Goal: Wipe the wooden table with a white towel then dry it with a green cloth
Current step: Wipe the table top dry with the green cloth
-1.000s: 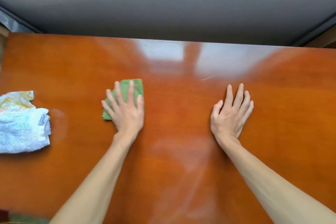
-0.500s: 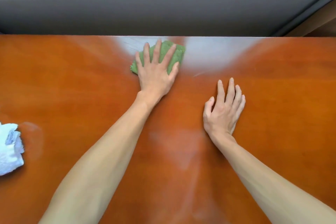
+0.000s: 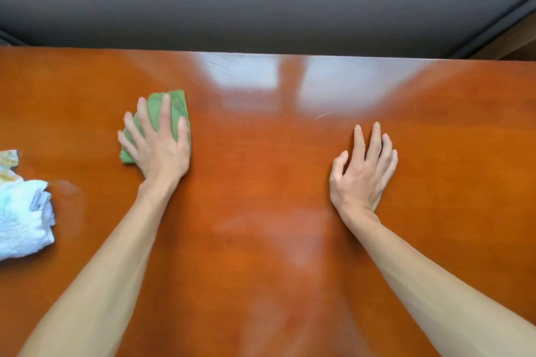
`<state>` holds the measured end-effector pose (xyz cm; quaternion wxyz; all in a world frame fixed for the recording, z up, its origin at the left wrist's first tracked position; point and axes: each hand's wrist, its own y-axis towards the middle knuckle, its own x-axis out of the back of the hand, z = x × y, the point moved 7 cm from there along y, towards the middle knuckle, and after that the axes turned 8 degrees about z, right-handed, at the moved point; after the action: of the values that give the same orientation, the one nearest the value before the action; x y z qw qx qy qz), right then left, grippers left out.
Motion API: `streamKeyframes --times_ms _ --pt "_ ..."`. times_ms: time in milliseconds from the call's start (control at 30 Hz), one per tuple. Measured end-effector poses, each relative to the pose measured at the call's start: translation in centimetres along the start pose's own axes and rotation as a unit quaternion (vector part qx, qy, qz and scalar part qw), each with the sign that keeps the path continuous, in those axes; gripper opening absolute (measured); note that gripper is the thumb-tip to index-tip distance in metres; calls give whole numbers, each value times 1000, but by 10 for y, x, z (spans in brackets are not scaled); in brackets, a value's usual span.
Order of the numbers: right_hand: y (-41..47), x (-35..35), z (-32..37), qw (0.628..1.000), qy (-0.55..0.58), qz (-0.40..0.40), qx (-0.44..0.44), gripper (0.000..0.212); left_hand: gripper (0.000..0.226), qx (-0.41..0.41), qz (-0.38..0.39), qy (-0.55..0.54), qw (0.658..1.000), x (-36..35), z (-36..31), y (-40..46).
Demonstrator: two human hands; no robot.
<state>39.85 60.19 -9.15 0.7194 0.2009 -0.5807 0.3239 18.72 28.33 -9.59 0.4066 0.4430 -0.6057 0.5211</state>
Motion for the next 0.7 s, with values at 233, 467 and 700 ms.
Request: streamKeyframes --times_ms 233,467,700 --pt "0 -3 1 1000 -2 21 2 57 57 -4 1 -14 1000 -39 -74 -91" --pt "1 3 -9 984 155 74 54 55 56 -90 16 18 996 -73 -191 -146" --pt "42 69 -177 989 125 25 75 54 60 -146 39 23 988 -47 -252 -39"
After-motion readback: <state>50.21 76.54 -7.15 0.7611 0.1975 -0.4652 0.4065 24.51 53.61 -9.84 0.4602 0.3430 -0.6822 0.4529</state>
